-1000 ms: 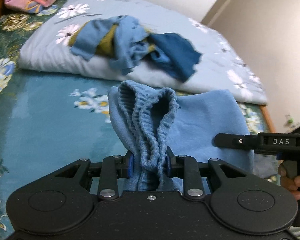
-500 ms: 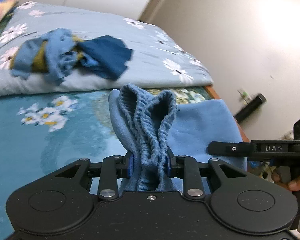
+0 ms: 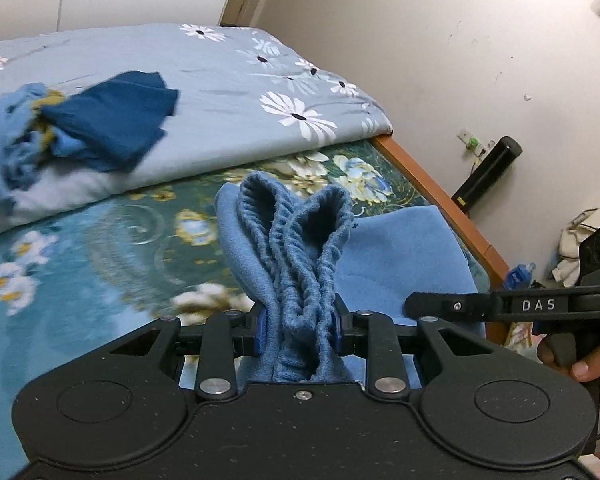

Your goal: Fold clothes

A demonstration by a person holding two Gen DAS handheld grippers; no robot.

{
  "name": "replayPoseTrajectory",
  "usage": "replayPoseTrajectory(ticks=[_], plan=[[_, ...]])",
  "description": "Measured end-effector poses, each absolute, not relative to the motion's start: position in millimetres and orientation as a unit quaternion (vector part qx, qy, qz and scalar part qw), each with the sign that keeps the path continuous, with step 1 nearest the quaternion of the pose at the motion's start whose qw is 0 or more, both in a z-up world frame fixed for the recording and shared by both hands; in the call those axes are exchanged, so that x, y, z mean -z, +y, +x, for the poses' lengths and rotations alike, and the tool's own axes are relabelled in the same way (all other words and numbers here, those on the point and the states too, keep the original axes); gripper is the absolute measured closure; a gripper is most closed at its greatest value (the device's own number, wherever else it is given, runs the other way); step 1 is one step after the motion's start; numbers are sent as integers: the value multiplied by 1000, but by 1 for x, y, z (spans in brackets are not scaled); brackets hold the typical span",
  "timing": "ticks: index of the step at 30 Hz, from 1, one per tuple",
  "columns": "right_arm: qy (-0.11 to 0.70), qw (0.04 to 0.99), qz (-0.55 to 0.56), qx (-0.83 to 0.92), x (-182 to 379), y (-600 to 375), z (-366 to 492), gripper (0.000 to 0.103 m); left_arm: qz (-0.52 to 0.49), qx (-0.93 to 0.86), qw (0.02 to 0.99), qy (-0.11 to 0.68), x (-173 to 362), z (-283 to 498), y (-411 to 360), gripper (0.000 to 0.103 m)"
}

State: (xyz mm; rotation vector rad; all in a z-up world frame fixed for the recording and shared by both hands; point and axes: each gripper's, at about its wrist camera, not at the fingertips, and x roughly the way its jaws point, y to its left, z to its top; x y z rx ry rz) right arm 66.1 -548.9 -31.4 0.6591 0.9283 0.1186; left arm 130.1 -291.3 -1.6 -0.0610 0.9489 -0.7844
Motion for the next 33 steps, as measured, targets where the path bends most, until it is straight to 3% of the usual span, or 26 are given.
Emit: replayPoseTrajectory(ticks=[11,33], plan=[[505,815,270,-91,50,-729,82,80,-33,342,788,510,28,106,-478,76],[565,775,247,-137,145,-775,185,78,-52,266,784,559,118,174,-530,75]])
